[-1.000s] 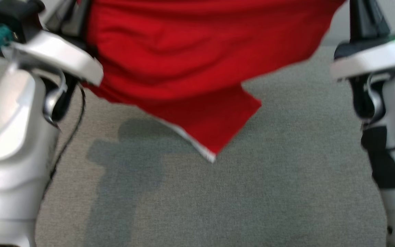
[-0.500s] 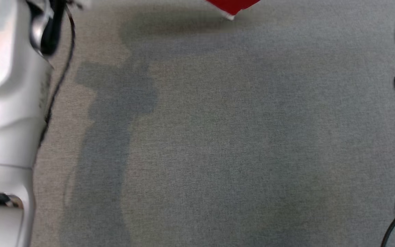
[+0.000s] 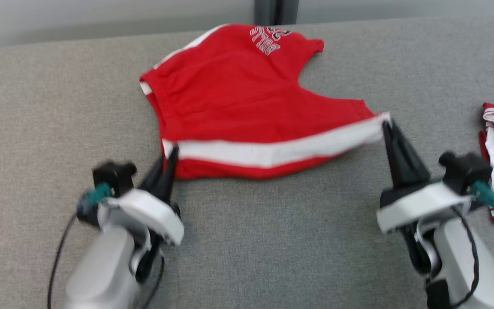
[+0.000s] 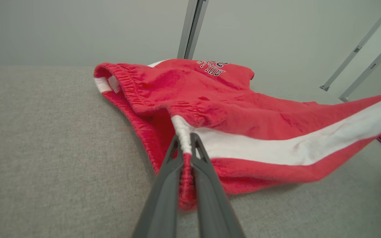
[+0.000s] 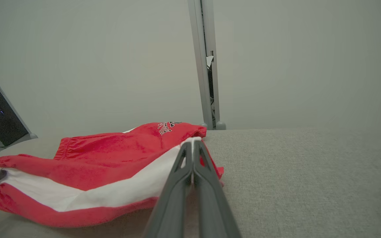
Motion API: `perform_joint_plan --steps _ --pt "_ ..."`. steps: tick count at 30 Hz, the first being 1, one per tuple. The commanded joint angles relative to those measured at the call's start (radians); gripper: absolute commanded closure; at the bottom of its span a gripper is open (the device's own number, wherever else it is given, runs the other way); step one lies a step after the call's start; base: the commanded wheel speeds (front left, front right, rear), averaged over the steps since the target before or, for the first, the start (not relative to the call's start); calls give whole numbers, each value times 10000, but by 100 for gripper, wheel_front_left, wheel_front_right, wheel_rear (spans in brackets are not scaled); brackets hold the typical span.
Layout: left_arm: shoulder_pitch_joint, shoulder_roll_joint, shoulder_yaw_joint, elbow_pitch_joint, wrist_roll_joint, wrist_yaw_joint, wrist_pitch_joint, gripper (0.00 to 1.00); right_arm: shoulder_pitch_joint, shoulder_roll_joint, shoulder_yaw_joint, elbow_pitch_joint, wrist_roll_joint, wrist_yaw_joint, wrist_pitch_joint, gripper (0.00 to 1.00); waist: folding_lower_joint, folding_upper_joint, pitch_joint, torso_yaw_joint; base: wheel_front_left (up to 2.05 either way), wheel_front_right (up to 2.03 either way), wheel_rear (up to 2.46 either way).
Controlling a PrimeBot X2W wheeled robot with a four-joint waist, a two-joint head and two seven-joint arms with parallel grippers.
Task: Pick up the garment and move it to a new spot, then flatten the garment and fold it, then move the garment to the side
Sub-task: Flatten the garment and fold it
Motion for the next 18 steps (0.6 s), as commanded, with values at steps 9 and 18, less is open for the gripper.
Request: perform_joint_plan --steps 9,18 --pt "3132 -349 419 -756 72 -1 -37 100 2553 -202 474 -188 422 -3 2 100 0 0 -1747 189 0 0 0" --pt "4897 -428 1319 -1201 323 -1 -29 100 4067 -375 947 -409 687 -2 2 100 0 0 -2773 302 0 0 0"
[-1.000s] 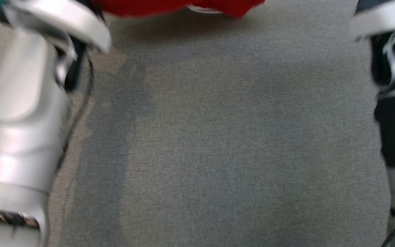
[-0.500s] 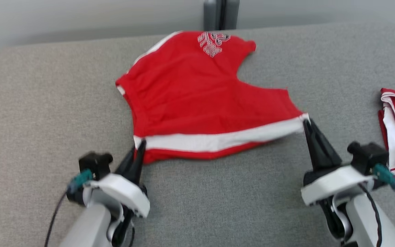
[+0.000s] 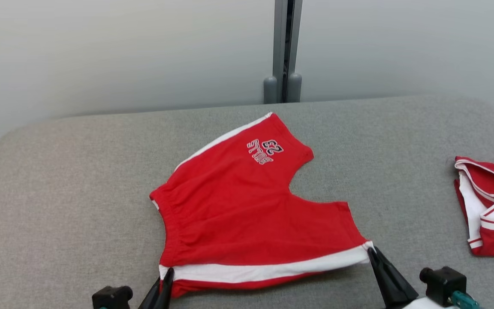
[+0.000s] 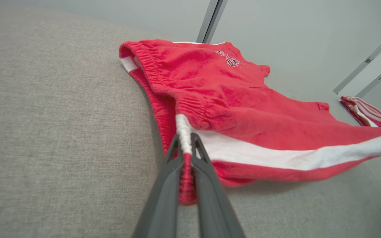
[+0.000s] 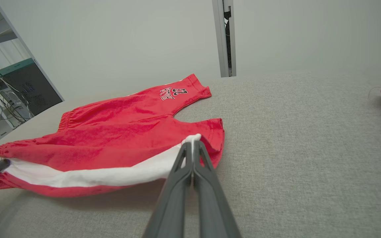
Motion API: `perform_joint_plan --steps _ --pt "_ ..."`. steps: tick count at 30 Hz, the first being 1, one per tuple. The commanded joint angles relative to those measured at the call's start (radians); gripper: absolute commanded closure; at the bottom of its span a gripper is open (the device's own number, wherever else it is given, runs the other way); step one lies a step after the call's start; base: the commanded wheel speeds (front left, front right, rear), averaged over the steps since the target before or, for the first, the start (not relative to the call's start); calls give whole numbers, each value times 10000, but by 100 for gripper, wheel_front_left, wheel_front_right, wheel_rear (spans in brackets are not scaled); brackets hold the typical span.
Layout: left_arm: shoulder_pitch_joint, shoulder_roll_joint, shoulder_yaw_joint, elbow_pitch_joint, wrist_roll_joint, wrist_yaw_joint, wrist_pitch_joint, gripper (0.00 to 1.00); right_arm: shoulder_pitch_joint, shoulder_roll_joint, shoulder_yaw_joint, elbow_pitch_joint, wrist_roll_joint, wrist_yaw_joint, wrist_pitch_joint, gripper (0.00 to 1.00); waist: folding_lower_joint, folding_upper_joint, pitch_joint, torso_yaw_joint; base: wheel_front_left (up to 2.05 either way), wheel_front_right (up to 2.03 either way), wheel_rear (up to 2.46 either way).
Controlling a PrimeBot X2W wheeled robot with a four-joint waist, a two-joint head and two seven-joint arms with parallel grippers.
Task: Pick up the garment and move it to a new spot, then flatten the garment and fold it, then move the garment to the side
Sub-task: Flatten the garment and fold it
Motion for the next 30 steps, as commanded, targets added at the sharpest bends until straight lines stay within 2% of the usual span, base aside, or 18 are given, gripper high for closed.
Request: perform_joint_plan --steps 1,7,12,19,21,25,30 --pt "209 39 95 -134 126 -3 -14 100 235 -125 46 -121 108 0 1 100 0 -1 -266 61 0 0 0" --pt "902 -44 517 -565 190 -3 -14 100 670 -395 172 -378 203 -1 3 100 0 -1 -297 98 0 0 0" --pt "518 -94 506 -1036 236 -2 -14 100 -132 -489 -68 -379 -41 -1 3 100 0 -1 54 326 0 0 0" --pt "-997 -157 282 -1338 247 -4 -14 100 -2608 -598 -397 444 -473 -1 1 100 0 -1 1174 1083 0 0 0" --pt "-1826 -191 100 -1137 377 -2 -14 100 -3755 -721 -327 960 -715 -1 3 100 0 -1 1616 1498 0 0 0" --pt "-2834 -251 152 -813 426 -2 -14 100 -5216 -874 -50 1773 -1006 -1 7 100 0 -1 2265 1929 0 0 0" --pt "-3964 -265 -323 -485 148 -4 -14 100 -6923 -1055 255 3057 -1489 -1 18 100 0 -1 2988 2398 0 0 0"
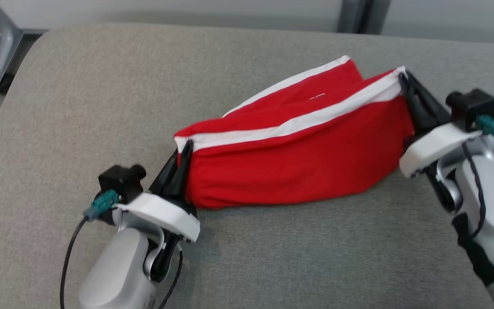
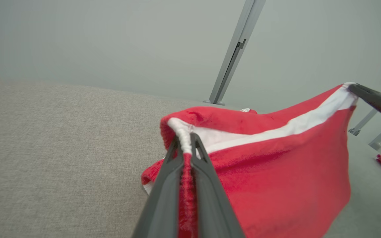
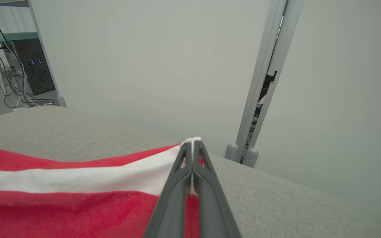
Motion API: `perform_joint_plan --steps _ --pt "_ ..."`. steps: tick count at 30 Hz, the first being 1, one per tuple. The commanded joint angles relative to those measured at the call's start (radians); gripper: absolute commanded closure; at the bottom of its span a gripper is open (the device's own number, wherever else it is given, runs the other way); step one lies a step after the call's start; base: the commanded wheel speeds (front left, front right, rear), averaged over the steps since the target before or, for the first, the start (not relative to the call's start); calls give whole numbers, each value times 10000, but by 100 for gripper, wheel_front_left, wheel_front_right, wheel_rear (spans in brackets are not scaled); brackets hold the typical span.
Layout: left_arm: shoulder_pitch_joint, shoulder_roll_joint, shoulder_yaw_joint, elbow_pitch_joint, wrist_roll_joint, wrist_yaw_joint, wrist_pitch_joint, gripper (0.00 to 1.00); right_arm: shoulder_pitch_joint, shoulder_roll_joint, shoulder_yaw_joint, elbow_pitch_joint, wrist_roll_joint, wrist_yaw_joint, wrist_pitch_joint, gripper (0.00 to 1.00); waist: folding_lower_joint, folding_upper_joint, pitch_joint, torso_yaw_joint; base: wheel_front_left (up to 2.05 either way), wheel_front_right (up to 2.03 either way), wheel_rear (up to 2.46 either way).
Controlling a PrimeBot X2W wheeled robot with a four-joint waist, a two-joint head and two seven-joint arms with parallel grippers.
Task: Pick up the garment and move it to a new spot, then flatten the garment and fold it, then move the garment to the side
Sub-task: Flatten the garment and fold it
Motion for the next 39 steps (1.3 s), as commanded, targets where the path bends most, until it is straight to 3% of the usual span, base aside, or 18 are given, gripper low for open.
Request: perform_joint_plan --steps 1,5,15,16,17,18,19,20,30,34,39 --pt "-496 53 -120 79 -215 -4 -14 100 -558 -104 -40 459 -116 -3 12 100 0 0 698 564 0 0 0" --pt "-1034 39 -330 171 -590 29 -14 100 -1385 -153 -99 1226 -369 -3 13 100 0 0 1110 810 0 0 0" --pt "-2085 48 -1361 146 -1814 638 -14 100 -3248 -4 -678 2805 -1344 -3 -7 100 0 0 2030 1202 0 0 0" --pt "-2185 47 -1446 127 -1857 716 -14 88 -3372 14 -777 2870 -1430 -3 -8 100 0 0 2101 1224 0 0 0" --pt "-2265 45 -1502 126 -1918 830 -14 51 -3484 39 -881 2943 -1517 -3 -8 100 0 0 2169 1234 0 0 0" --pt "-2310 44 -1576 114 -1979 909 -14 6 -3553 74 -1048 3063 -1580 -3 -8 85 0 0 2222 1238 0 0 0" --pt "-2313 40 -1678 166 -2030 1001 -14 0 -3596 122 -1218 3199 -1624 -3 -9 54 0 0 2252 1238 0 0 0" --pt "-2320 42 -1784 214 -2117 1073 -13 0 -3668 178 -1434 3229 -1657 -3 -9 0 0 0 2283 1235 0 0 0" --pt "-1916 50 -1647 75 -1313 1761 -14 0 -2871 544 -2262 2330 -1145 -3 -9 0 0 0 2257 940 0 0 0" --pt "-1551 43 -1558 -7 -891 1464 -14 0 -2044 479 -1866 2381 -728 -2 -9 0 0 0 2072 770 0 0 0" --pt "-1230 42 -1234 -155 -629 1402 -14 0 -1502 399 -1251 2912 99 -3 110 0 0 0 1969 692 0 0 0"
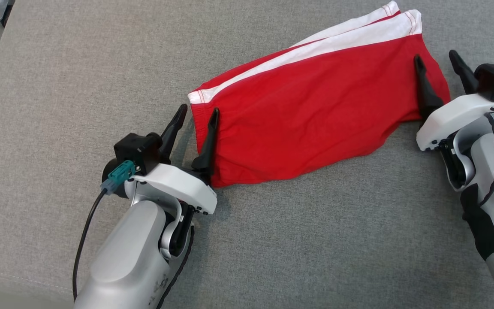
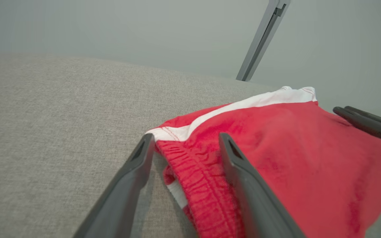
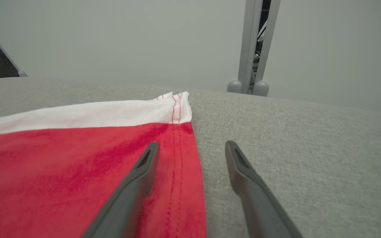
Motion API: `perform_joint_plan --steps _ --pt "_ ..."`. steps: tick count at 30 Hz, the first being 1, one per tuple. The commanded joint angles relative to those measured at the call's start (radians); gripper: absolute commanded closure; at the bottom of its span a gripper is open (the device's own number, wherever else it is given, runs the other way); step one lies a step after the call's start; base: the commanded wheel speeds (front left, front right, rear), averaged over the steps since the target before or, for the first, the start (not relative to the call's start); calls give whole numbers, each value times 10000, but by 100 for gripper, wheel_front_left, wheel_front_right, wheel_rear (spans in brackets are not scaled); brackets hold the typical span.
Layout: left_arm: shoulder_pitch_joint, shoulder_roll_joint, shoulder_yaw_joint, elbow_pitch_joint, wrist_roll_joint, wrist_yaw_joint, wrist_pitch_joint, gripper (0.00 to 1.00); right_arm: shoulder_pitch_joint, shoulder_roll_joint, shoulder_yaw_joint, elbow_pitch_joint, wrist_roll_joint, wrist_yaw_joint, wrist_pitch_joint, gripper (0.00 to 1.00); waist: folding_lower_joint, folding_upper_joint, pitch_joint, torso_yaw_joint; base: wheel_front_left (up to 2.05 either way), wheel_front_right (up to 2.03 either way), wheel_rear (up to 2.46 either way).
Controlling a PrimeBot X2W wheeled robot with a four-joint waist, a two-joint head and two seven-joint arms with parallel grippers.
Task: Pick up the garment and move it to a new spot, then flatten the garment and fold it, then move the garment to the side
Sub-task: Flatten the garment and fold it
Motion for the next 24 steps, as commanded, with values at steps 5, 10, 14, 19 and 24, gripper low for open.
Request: perform_joint_plan --steps 5,10,14,19,24 --pt "248 46 178 -61 216 -44 -13 0 359 -6 811 628 704 -2 815 0 0 0 -60 25 0 0 0" --pt "366 47 297 -53 313 -35 -13 0 479 75 1519 898 1374 1 1467 100 0 0 -225 42 0 0 0" --pt "539 44 429 -3 348 5 -13 0 504 -6 1654 847 1713 0 1155 100 0 0 -423 -27 0 0 0" --pt "874 49 745 137 541 -3 -13 0 717 -42 1603 849 2166 -3 443 100 0 0 -902 -302 0 0 0" --pt "1349 49 1111 271 808 -102 -13 0 1299 53 1414 671 2735 -3 64 100 0 0 -1508 -683 0 0 0"
